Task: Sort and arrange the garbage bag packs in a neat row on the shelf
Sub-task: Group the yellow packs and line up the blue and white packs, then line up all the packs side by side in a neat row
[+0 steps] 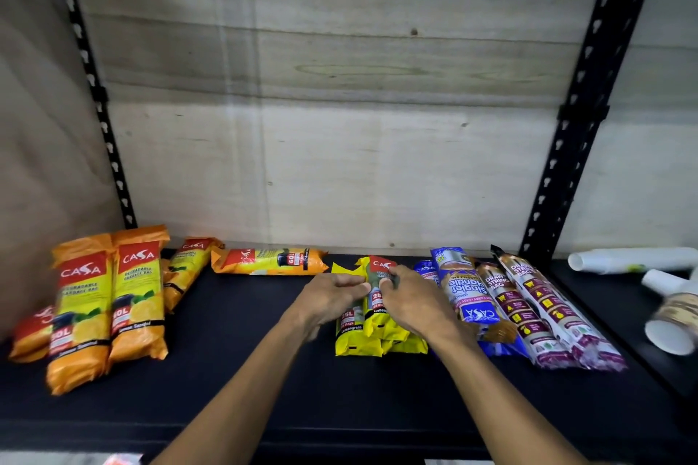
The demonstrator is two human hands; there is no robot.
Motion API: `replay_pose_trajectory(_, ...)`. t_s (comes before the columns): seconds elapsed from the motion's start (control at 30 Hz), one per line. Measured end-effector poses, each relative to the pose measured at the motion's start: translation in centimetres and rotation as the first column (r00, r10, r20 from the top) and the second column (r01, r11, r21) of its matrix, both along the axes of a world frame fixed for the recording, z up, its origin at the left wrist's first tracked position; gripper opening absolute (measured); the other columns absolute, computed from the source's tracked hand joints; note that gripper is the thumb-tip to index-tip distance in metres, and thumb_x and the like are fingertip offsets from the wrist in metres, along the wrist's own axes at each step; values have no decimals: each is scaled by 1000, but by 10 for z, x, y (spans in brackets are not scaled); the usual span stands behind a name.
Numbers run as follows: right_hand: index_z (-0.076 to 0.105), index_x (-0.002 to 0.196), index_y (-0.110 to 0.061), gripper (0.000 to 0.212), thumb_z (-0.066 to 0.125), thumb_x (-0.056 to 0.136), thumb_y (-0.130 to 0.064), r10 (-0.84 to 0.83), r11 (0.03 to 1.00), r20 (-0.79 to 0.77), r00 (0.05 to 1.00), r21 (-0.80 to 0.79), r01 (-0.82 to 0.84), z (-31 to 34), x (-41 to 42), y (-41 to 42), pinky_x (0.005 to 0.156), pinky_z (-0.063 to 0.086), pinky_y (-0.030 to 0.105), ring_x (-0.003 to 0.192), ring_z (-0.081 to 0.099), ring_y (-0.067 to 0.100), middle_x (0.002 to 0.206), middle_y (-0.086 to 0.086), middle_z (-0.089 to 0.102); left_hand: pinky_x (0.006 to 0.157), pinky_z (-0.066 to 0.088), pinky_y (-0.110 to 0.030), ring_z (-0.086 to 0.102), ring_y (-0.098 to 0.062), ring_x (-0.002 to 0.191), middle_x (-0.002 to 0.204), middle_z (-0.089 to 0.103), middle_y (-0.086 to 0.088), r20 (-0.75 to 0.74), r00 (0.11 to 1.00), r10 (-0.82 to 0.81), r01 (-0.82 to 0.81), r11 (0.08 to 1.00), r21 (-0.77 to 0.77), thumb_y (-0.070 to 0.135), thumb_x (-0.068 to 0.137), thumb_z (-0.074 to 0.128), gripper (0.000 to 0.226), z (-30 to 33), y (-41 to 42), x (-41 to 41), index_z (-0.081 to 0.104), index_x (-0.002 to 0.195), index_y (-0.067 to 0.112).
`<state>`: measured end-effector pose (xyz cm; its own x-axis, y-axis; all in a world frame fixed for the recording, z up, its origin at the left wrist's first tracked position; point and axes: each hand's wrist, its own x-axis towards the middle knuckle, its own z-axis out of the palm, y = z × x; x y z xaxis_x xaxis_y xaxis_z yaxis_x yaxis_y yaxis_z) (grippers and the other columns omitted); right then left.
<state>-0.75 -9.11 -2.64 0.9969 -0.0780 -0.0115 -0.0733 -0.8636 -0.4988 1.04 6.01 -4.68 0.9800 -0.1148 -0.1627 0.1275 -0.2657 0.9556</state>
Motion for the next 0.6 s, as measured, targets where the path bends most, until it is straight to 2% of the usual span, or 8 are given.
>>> replay_pose_trajectory(0.07,36,152,-22,53,36,102,-40,-3,1000,-8,1000,-24,3,1,-3,-1,108,37,39,135,46,32,150,9,49,84,57,-30,70,-17,98,113,73,-2,14,1000,-12,12,1000,13,32,88,71,36,0,-1,-3,69,121,20)
replay_pose_trajectory(0.13,38,151,-21,52,37,102,-39,-13,999,-19,1000,-38,12,4,-5,0,107,38,38,134,47,32,149,9,50,86,57,-31,69,-15,100,115,72,0,25,999,-21,21,999,33,35,88,70,36,0,-2,-5,68,122,22)
replay_pose_trajectory(0.2,47,143,-17,49,41,100,-39,-34,997,-8,999,-75,33,7,-6,2,100,43,38,128,52,32,143,11,54,81,57,-31,68,-13,97,115,71,1,17,1000,-22,22,999,49,36,88,69,36,0,0,-7,68,122,23)
replay_pose_trajectory(0.27,55,133,-13,45,45,97,-40,-60,988,71,996,-135,70,16,-4,10,95,44,40,126,50,36,137,14,55,70,53,-26,62,-6,92,114,67,3,26,1000,16,-18,997,77,38,90,67,32,1,9,-8,66,119,24)
replay_pose_trajectory(0.33,56,132,-12,45,46,97,-39,-40,981,156,987,-182,68,25,1,24,95,44,42,127,45,38,135,15,53,70,52,-26,57,-5,89,112,64,4,36,995,94,-97,990,98,39,91,65,29,1,26,-5,67,114,23)
replay_pose_trajectory(0.43,56,134,-13,47,49,96,-41,76,976,178,981,-217,-36,34,19,49,96,44,41,126,45,36,134,14,54,70,52,-28,59,-14,96,106,63,1,-4,974,228,-226,969,99,39,91,64,20,0,57,5,67,100,22)
replay_pose_trajectory(0.5,55,135,-14,48,51,96,-41,151,964,135,979,-240,-116,34,38,67,96,44,41,125,46,34,135,12,54,77,53,-31,61,-17,99,102,63,-1,-39,952,305,-300,949,97,38,92,63,19,1,78,13,64,99,21)
replay_pose_trajectory(0.6,50,139,-17,50,55,95,-40,252,929,34,967,-289,-232,28,69,92,97,46,43,124,49,31,137,9,52,80,55,-34,60,-17,89,92,58,-3,-53,921,386,-380,919,102,39,93,62,24,-1,105,29,58,87,16)
